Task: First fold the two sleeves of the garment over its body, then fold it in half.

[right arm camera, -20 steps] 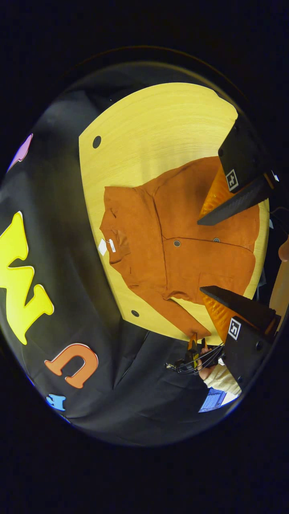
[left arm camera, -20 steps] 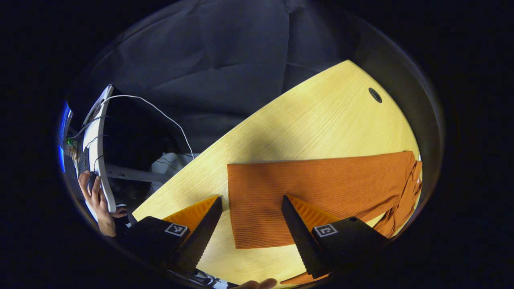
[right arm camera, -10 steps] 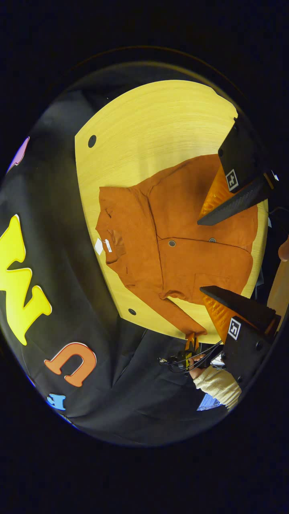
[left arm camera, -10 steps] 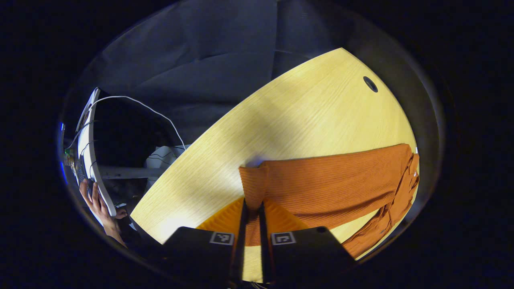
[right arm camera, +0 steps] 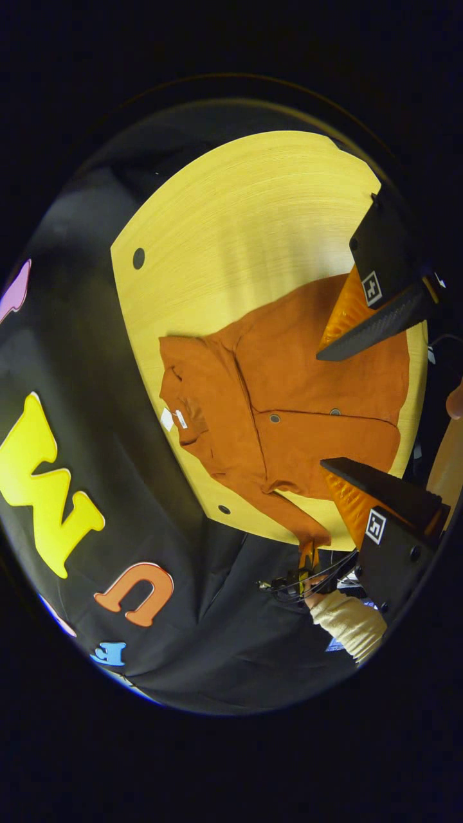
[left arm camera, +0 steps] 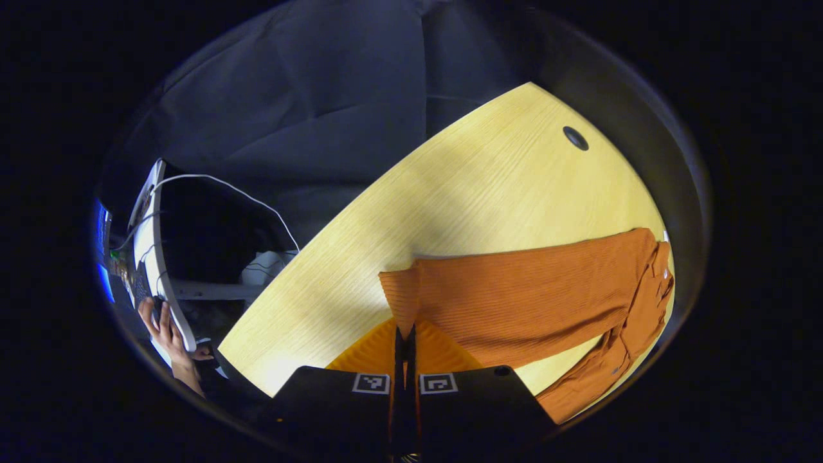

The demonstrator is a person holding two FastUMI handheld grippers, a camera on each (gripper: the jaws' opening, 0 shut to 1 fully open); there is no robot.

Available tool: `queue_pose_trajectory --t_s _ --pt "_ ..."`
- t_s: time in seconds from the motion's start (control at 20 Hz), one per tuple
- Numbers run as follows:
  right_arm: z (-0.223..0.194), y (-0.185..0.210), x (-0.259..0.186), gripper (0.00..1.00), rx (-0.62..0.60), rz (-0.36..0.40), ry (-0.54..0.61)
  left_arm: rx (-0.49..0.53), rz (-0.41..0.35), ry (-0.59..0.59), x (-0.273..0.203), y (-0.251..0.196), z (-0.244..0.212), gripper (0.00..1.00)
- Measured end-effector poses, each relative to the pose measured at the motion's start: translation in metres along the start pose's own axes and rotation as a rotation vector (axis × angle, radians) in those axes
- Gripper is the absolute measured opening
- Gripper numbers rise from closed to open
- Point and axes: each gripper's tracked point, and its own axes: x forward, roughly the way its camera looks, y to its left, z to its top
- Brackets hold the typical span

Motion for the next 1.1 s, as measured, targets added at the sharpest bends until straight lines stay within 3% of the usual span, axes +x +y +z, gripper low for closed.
queue_pose_trajectory --t_s 0.1,0.15,0.45,0.5,0.65,0.7,0.75,1.0,1.1 --pt "0.0 -0.01 -0.003 0.94 0.028 0.012 -0.002 0.016 -0.025 -0.047 -0.023 -0.02 0.016 0.03" --pt "0.001 -0.016 -0.002 0.98 0.049 0.013 -0.007 0.04 -0.028 -0.068 -0.036 -0.03 0.024 0.03" --pt "0.008 -0.044 -0.003 0.98 0.143 0.048 -0.019 0.195 -0.056 -0.128 -0.09 -0.124 0.032 0.03" --pt "0.009 -0.05 -0.003 0.94 0.154 0.05 -0.018 0.218 -0.067 -0.131 -0.095 -0.141 0.027 0.03" --pt "0.017 -0.067 -0.003 0.98 0.182 0.044 -0.024 0.273 -0.125 -0.113 -0.108 -0.211 0.009 0.03" --pt "0.022 -0.07 -0.006 0.94 0.185 0.054 -0.035 0.301 -0.132 -0.114 -0.112 -0.231 0.006 0.03" --pt "0.027 -0.076 -0.01 0.98 0.192 0.057 -0.046 0.34 -0.129 -0.122 -0.115 -0.251 0.004 0.03" --pt "0.039 -0.118 -0.021 0.98 0.279 0.04 -0.092 0.487 -0.175 -0.105 -0.117 -0.352 -0.04 0.03" --pt "0.04 -0.136 -0.026 0.94 0.307 0.024 -0.113 0.558 -0.179 -0.095 -0.112 -0.382 -0.061 0.03"
